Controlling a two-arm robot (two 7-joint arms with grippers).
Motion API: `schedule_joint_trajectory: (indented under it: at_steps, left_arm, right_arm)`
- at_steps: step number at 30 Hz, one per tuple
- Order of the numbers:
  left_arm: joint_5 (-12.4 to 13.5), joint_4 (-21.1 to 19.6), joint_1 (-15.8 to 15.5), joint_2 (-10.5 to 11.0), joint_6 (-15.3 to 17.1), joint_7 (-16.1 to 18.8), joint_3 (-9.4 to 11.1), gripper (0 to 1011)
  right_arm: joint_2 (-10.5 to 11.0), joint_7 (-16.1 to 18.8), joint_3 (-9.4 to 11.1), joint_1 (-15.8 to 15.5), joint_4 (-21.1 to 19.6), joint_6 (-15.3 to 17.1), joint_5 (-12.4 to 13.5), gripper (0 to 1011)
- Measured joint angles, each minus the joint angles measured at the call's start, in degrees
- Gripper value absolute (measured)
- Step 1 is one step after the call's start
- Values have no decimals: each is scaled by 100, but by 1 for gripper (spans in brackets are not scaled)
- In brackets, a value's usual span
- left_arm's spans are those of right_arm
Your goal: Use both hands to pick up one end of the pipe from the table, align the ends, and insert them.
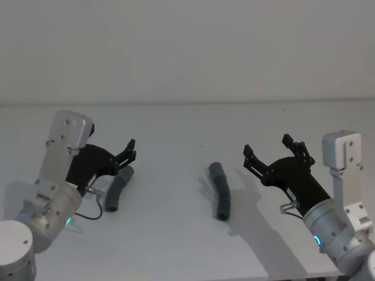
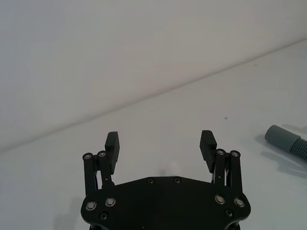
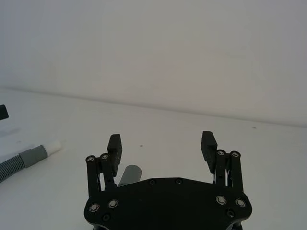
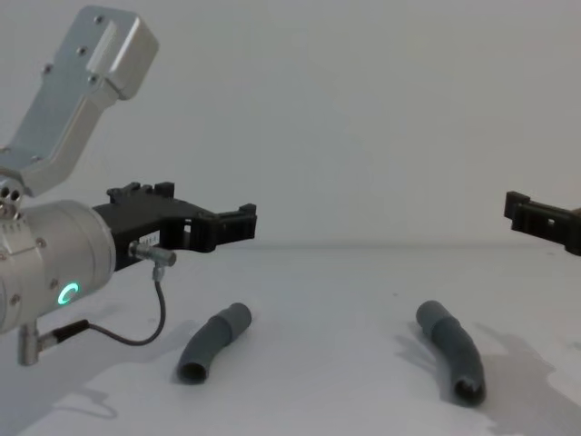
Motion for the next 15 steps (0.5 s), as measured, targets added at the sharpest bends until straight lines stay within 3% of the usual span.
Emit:
schedule_joint_trajectory:
  at_steps: [15]
  left_arm:
    - [-103,-703,426,-133,1478,516,-68,1002]
  right_arm:
    - [0,0,0,0,0,0,0,1002]
